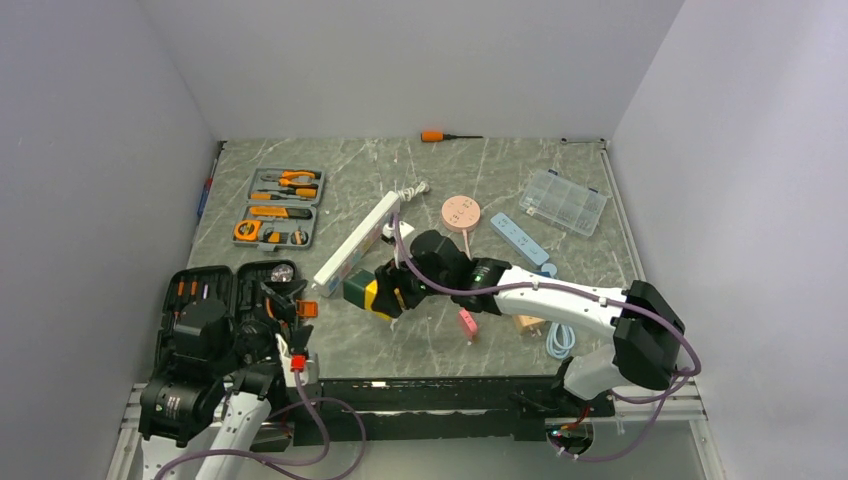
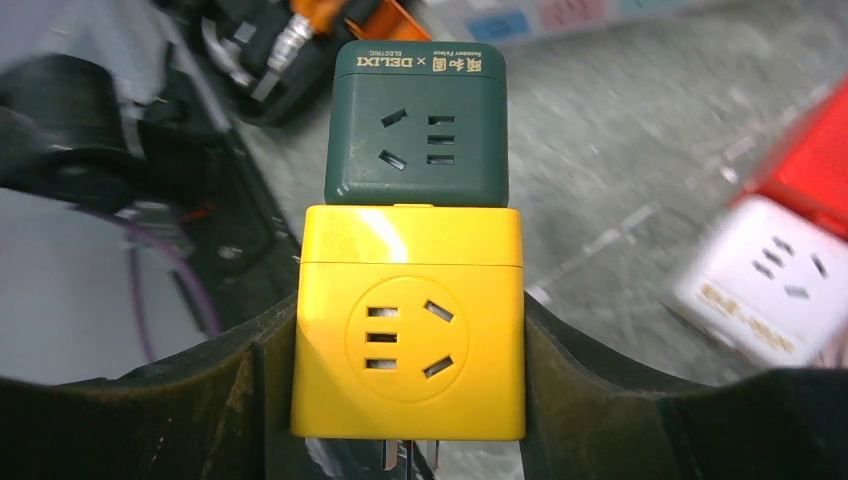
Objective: Pull the plug off the socket
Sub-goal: Remove the plug from the socket.
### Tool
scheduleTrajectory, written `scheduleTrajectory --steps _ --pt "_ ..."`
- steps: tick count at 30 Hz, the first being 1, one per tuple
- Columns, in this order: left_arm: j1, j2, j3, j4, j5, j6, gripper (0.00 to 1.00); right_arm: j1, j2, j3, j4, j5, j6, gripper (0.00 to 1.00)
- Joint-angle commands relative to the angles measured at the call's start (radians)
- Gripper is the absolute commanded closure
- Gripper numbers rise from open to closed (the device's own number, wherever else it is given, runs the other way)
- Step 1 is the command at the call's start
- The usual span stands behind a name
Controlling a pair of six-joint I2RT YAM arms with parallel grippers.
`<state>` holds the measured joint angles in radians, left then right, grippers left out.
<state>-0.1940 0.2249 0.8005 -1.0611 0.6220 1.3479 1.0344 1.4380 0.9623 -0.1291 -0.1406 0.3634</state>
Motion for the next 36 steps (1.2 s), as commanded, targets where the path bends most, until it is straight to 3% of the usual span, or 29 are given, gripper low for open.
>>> scheduleTrajectory --steps 1,4,10,22,27,32,36 --pt "0.004 0.024 0.034 0.036 0.252 0.039 0.01 -0.003 0.001 0.155 0.122 -0.172 0.047 1.0" --pt "0.004 0.018 0.036 0.045 0.315 0.025 0.01 -0.003 0.009 0.197 0.159 -0.217 0.067 1.0" --pt "0.004 -0.005 -0.021 0.02 0.336 0.2 0.01 0.001 0.002 0.207 0.22 -0.283 0.1 1.0" --pt "0.004 0.069 -0.055 0.124 0.243 0.199 0.01 0.046 -0.035 0.198 0.186 -0.296 0.077 1.0" --pt "0.004 0.047 -0.068 0.151 0.274 0.206 0.01 0.072 -0.022 0.223 0.168 -0.297 0.067 1.0" --pt "0.004 0.063 -0.072 0.059 0.251 0.321 0.13 0.082 -0.016 0.237 0.165 -0.296 0.069 1.0" --pt "0.004 0.08 -0.071 0.07 0.205 0.316 0.32 0.084 -0.021 0.228 0.176 -0.313 0.078 1.0"
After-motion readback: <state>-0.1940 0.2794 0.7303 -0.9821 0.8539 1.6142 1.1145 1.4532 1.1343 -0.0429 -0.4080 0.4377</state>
